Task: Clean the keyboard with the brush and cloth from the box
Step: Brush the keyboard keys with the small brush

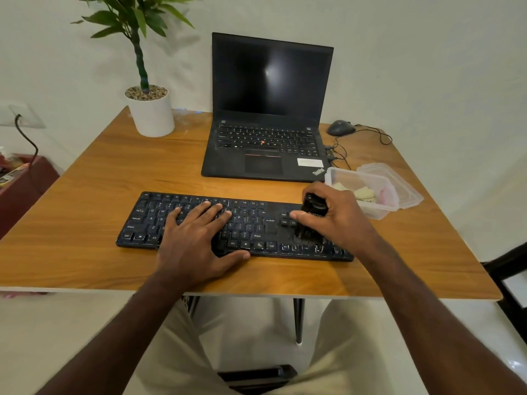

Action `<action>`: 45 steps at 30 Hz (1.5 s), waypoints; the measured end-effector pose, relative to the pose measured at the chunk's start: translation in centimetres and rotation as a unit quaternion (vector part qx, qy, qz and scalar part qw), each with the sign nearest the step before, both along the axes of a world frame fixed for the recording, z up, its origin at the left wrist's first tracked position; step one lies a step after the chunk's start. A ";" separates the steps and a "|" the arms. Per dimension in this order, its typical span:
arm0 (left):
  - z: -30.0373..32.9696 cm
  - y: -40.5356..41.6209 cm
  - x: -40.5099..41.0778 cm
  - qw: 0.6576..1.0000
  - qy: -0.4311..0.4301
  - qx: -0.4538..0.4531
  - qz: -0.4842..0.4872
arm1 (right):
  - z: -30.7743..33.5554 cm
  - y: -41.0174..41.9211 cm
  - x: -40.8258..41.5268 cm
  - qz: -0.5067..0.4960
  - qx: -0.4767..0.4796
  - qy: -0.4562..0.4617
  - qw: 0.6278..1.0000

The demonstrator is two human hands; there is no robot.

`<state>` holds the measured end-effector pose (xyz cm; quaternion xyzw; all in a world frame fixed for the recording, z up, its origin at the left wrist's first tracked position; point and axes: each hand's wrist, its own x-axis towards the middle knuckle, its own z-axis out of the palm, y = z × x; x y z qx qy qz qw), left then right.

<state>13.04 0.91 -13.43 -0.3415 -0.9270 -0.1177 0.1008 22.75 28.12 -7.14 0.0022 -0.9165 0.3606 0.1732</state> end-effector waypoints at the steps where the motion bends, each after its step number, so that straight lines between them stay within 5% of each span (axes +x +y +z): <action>1: 0.0 0.0 0.0 1.000 0.000 -0.002 0.001 | -0.6 -0.9 0.1 0.001 -0.005 0.009 1.000; 7: 0.1 -0.1 0.0 1.000 -0.002 -0.003 -0.001 | -1.8 -1.9 0.1 -0.123 -0.180 0.111 0.970; 11: 0.0 -0.1 0.0 1.000 -0.003 -0.004 0.000 | -2.1 -1.5 0.7 -0.129 -0.112 0.095 0.981; 17: -0.2 -0.1 0.0 1.000 -0.002 -0.006 0.000 | -2.4 -1.3 1.1 -0.147 -0.253 0.094 0.952; 22: -0.2 -0.1 0.0 1.000 0.002 -0.007 0.001 | -2.6 -1.7 1.5 -0.153 -0.152 0.120 0.969; 30: 0.0 0.0 0.0 1.000 0.001 -0.006 0.000 | -1.8 -2.2 0.6 -0.092 -0.204 0.117 0.968; 35: 0.0 0.0 -0.1 1.000 0.001 -0.007 0.001 | -0.7 -2.2 -0.5 0.029 -0.010 0.022 0.999; 40: 0.0 -0.2 0.0 1.000 -0.002 0.000 0.002 | 2.2 -0.3 -1.9 0.110 0.121 -0.107 0.981; 45: 0.0 -0.2 -0.1 1.000 -0.004 -0.003 0.003 | 1.5 -0.7 -1.7 0.080 0.030 -0.028 0.996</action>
